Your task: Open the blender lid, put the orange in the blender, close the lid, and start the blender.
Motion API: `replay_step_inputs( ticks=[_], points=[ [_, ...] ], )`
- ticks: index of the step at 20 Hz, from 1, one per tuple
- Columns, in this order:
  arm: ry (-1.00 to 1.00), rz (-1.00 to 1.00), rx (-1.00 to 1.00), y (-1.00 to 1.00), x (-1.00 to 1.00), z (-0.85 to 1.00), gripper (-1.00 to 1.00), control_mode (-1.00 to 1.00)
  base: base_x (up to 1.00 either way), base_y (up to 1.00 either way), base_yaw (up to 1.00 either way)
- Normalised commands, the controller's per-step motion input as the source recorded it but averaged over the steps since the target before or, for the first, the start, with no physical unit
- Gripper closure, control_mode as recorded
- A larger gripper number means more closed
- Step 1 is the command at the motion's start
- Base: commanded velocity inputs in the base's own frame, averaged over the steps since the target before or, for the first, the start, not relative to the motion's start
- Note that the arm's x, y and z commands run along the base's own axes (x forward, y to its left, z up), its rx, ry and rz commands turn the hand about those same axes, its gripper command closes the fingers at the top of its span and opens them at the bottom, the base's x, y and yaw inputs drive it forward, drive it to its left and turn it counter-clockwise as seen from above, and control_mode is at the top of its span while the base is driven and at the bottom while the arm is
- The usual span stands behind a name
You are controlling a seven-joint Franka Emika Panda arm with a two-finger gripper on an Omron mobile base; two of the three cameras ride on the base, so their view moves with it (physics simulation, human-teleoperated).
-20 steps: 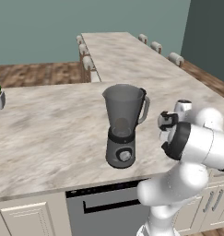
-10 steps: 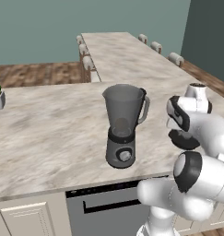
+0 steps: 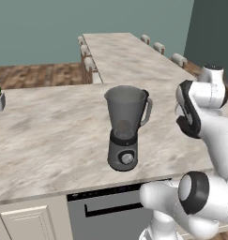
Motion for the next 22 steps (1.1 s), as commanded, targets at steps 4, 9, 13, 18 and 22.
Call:
replay_step_inputs(
  ticks=[4,9,13,18,22],
  points=[
    [-0.11,0.0,-0.06,0.14,-0.16,1.0,1.0,-1.0,0.0,0.0,0.0],
    [-0.09,0.0,-0.1,0.43,-0.03,1.0,1.0,-1.0,0.0,0.0,0.0],
    [-0.04,0.0,-0.12,0.85,0.0,0.8,1.0,-1.0,0.0,0.0,0.0],
    [0.0,0.0,-0.13,1.0,0.0,0.69,1.0,-1.0,0.0,0.0,0.0],
    [0.0,0.0,-0.11,0.98,0.0,0.63,1.0,-1.0,0.0,0.0,0.0]
  ],
)
